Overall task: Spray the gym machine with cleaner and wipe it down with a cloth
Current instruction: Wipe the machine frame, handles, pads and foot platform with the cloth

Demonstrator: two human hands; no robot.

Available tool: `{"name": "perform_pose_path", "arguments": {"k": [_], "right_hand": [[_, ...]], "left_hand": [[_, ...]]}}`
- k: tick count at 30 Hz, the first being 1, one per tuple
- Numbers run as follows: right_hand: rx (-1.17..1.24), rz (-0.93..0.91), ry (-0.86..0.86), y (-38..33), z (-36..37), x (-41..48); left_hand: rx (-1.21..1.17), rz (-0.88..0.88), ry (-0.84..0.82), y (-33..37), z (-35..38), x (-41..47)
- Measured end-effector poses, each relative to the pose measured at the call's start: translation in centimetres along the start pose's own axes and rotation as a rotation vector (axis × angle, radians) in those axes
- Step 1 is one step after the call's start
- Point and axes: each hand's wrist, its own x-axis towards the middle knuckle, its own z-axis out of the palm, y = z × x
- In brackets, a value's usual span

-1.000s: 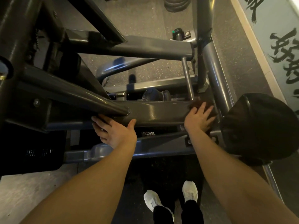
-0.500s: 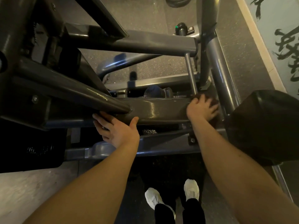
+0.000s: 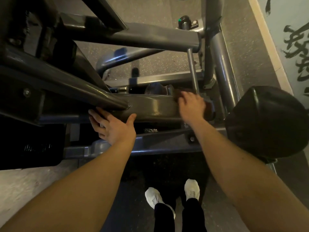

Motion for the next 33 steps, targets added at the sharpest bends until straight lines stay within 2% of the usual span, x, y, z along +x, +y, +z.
{"name": "perform_pose_path", "arguments": {"k": [2, 4, 8, 10, 12, 13, 17, 20, 23, 27, 31, 33], "right_hand": [[0.045, 0.162, 0.005, 1.0, -0.7, 0.5], [0.022, 0.155, 0.006, -2.0, 0.4, 0.0], [0.036, -0.151, 0.023, -9.9, 4.4, -4.2], [0.052, -0.271, -0.037, -10.4, 5.1, -5.9], [0.022, -0.301, -0.030, -8.2, 5.0, -6.2], [0.021, -0.227, 0.006, -6.6, 4.8, -6.1], [0.241, 0.348, 0.085, -2.1, 3.8, -5.5], [0.506, 0.514, 0.131, -5.2, 4.1, -5.8], [0.775, 0.509, 0.195, -10.5, 6.1, -7.7], [0.907, 0.363, 0.155, -14.2, 7.9, -10.3], [0.781, 0.291, 0.025, -11.4, 6.9, -10.3], [0.559, 0.283, -0.032, -9.7, 5.6, -9.0]], "left_hand": [[-0.003, 0.007, 0.003, -0.1, 0.0, 0.0], [-0.010, 0.010, -0.001, -0.2, 0.2, 0.1], [0.004, 0.002, 0.009, -0.2, 0.2, 0.1], [0.008, 0.005, 0.025, -0.1, 0.2, 0.0], [0.005, 0.012, 0.021, -0.1, 0.2, 0.0], [0.003, 0.009, 0.020, -0.2, 0.2, 0.0], [0.008, 0.009, 0.029, -0.2, 0.1, -0.2], [-0.010, 0.012, 0.013, -0.1, 0.0, -0.1], [-0.011, 0.001, 0.018, 0.0, 0.0, -0.1], [-0.023, 0.007, 0.022, 0.0, 0.1, 0.1], [-0.036, 0.016, 0.019, -0.3, 0.2, 0.0], [-0.039, 0.031, 0.029, -0.3, 0.2, -0.1]]}}
